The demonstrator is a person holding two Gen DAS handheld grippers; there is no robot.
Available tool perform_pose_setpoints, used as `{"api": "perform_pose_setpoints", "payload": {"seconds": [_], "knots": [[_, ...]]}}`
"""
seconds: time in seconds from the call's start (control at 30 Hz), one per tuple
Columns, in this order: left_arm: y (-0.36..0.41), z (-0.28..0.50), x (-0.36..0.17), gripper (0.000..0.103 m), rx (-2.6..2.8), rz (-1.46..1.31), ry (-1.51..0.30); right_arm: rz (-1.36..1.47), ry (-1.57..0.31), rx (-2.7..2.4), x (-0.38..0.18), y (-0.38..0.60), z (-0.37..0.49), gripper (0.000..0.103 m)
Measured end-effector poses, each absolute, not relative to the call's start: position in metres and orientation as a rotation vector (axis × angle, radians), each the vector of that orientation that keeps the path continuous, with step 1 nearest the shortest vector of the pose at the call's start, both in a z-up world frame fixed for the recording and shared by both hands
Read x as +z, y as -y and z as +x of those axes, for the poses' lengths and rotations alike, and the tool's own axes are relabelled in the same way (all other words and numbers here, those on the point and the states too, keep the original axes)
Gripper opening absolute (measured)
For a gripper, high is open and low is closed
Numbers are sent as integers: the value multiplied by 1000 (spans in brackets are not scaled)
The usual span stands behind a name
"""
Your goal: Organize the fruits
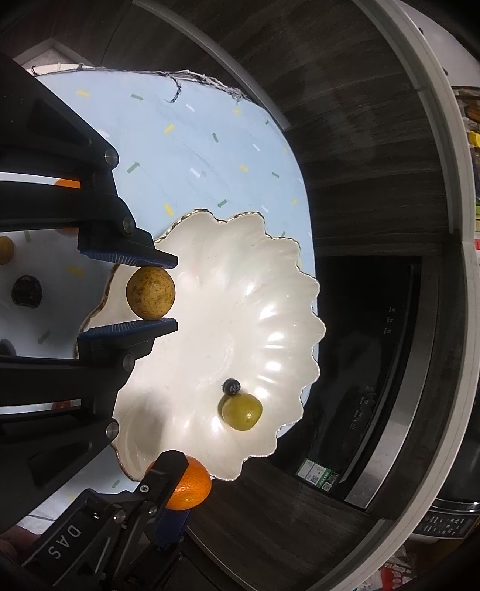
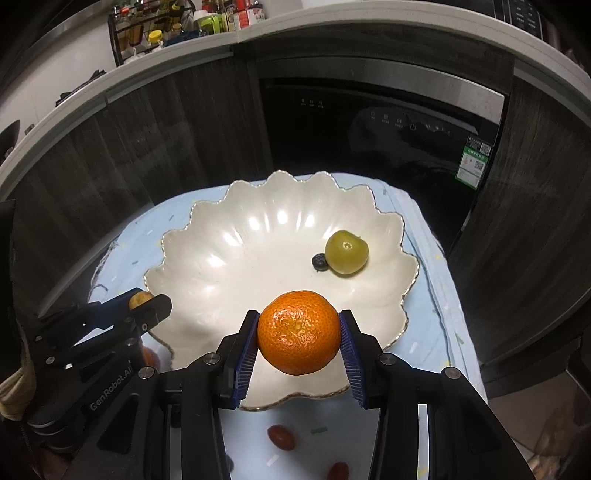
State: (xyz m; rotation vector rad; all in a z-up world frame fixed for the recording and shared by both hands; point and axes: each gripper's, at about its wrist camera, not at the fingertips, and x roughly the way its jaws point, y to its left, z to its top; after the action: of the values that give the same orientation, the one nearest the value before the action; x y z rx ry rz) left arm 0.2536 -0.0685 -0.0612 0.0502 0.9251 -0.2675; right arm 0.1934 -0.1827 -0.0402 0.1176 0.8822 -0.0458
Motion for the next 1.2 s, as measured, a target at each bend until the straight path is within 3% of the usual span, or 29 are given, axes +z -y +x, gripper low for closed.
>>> {"api": "perform_pose_setpoints", "payload": {"seconds": [0.5, 0.57, 0.63, 0.7, 0.8, 0.87, 1.03, 1.2], "knots": [[73, 263, -75, 28, -270, 55, -976, 130, -991, -31, -66, 181, 206, 44], [73, 263, -76, 34, -269, 61, -979, 133, -992, -27, -67, 181, 205, 44], [72, 262, -74, 53, -257, 68, -966, 129, -994, -27, -67, 181, 206, 45], [70, 261, -70, 57, -251, 64, -949, 129, -1001, -27, -67, 181, 207, 45], [67, 261, -68, 63, -238, 64, -947, 129, -990, -32, -65, 182, 207, 73], [63, 261, -67, 72, -221, 56, -943, 112, -950, -77, -58, 184, 204, 83], [57, 258, -63, 86, -188, 52, -927, 111, -920, -114, -49, 189, 202, 84], [54, 255, -59, 90, -174, 52, -920, 106, -913, -121, -46, 188, 200, 84]]}}
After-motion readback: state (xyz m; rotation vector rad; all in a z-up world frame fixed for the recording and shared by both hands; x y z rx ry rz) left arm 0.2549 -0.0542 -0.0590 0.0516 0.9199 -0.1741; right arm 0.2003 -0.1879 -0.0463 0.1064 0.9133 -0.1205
